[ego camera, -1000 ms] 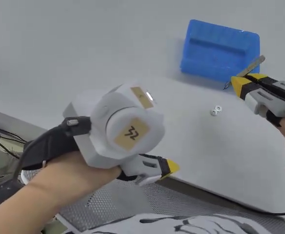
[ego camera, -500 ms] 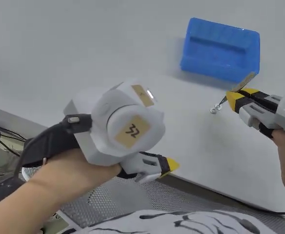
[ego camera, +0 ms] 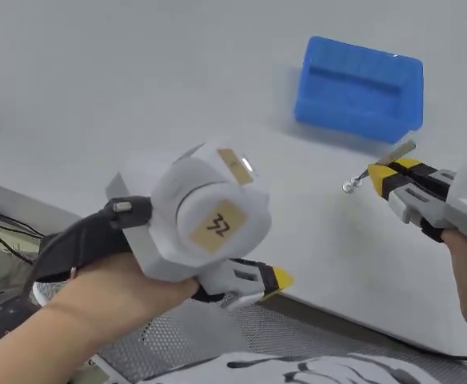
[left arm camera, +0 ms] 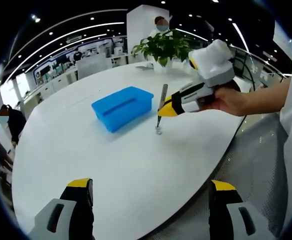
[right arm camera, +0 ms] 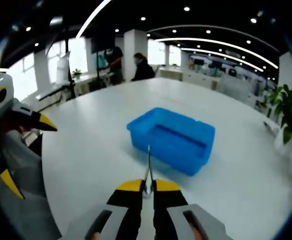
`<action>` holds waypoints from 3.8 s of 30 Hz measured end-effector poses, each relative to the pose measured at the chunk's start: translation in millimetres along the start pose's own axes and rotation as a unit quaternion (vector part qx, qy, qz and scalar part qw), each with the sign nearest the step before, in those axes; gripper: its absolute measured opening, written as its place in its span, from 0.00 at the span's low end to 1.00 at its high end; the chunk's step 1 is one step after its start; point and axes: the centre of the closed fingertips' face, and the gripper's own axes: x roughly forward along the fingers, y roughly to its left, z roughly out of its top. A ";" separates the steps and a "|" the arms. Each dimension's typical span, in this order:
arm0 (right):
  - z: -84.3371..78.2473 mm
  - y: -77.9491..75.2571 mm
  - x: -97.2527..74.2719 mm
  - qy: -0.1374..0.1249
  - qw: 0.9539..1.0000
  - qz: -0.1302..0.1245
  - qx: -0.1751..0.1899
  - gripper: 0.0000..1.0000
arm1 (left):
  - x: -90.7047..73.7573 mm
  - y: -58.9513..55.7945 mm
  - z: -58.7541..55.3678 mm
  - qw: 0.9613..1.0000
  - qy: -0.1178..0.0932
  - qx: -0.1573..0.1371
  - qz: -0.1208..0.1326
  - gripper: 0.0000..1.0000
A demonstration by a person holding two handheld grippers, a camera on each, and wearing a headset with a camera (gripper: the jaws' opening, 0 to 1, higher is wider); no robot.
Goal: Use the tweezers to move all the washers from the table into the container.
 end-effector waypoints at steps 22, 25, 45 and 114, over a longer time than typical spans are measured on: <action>-1.3 -3.9 2.2 0.002 1.000 -0.004 0.004 0.03 | 0.8 1.1 -1.5 1.000 0.002 0.002 0.000 0.99; -0.7 -4.0 3.5 -0.001 1.000 -0.004 0.000 0.03 | 1.0 0.6 -1.9 1.000 0.003 0.002 0.000 0.99; 35.4 -5.8 -5.1 -0.029 0.999 0.011 0.020 0.02 | -0.4 1.2 1.2 1.000 -0.004 0.000 0.001 0.99; 65.6 -50.5 52.4 -0.031 0.999 -0.030 -0.020 0.03 | -0.3 6.5 -0.2 1.000 0.001 0.002 0.005 0.99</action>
